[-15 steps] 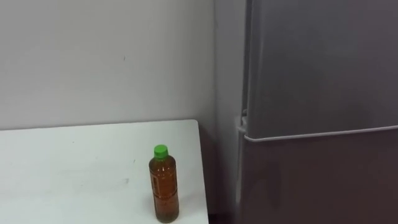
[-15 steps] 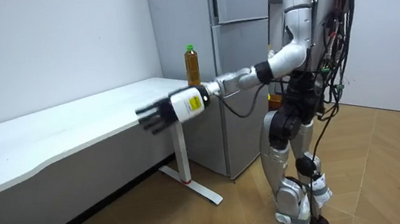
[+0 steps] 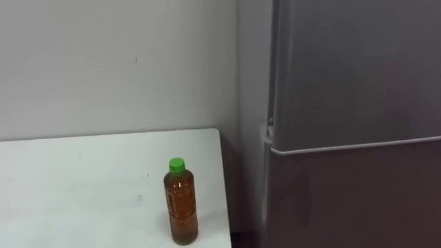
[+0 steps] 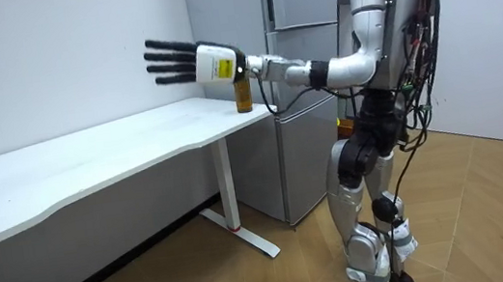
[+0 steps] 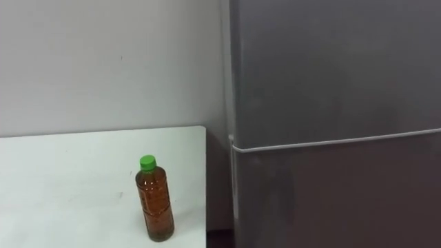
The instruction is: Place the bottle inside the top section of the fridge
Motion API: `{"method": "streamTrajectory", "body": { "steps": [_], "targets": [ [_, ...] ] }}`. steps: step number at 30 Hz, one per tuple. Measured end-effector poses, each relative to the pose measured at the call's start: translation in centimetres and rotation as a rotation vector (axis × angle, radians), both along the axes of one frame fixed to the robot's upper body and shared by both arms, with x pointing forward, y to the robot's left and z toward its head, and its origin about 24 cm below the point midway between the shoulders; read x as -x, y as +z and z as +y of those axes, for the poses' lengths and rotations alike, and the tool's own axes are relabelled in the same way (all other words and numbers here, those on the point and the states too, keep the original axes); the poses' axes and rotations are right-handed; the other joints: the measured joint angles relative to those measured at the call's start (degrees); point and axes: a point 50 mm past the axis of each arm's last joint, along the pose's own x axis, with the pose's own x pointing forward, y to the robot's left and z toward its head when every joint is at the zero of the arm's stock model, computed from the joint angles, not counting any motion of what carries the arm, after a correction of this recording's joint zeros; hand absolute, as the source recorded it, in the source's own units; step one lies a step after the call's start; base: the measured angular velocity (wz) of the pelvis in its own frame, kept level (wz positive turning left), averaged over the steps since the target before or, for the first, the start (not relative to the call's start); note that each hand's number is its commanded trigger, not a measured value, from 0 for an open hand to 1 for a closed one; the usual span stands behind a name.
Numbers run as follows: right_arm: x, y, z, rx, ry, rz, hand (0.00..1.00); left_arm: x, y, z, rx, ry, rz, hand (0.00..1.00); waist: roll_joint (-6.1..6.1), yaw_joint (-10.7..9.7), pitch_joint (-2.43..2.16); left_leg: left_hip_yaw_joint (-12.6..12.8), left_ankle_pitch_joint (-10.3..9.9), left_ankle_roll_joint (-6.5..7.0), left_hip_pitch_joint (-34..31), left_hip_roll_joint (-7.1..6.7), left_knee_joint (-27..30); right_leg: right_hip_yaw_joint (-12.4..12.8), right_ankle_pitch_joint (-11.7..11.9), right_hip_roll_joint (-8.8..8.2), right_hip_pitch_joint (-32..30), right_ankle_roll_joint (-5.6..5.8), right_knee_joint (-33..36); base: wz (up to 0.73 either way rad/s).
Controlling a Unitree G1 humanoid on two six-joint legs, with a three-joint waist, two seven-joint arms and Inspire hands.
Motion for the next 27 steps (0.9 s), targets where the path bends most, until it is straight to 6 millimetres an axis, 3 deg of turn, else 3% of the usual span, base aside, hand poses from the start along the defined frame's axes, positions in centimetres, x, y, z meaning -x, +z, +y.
{"method": "streamTrajectory", "body": {
  "steps": [9,16,22,27],
  "targets": [
    [-0.5,-0.1,0.2,-0.007,0.010,-0.005,0.00,-2.0,4.3,-1.9,-0.088,-0.144,-0.171,0.00,0.19,-1.56,0.02,0.09,0.00,0.00,-0.30,0.04,0.61,0.11,0.01,0.03,-0.01,-0.01,-0.01,0.00],
    [-0.7,-0.1,0.4,-0.024,-0.009,-0.011,0.00,-3.4,5.3,-3.4,-0.126,-0.272,-0.177,0.00,0.13,-2.99,-0.01,0.13,0.00,0.00,-0.28,0.05,0.79,0.12,0.01,-0.01,-0.03,-0.01,-0.25,0.00],
    [-1.1,-0.2,0.5,-0.033,-0.007,-0.007,0.00,-5.8,6.5,-6.6,-0.159,-0.478,-0.203,0.00,0.36,-4.87,-0.06,0.48,0.01,0.02,-0.12,0.08,0.82,0.45,0.31,0.06,0.26,0.06,-0.59,-0.02],
    [-1.6,-0.2,0.5,-0.037,-0.008,0.000,0.00,-6.9,6.9,-8.7,-0.178,-0.615,-0.203,0.00,0.34,-6.47,0.26,1.55,0.01,0.01,0.37,0.14,0.70,1.79,0.30,0.13,0.03,0.07,-0.58,-0.13]
  ]
}}
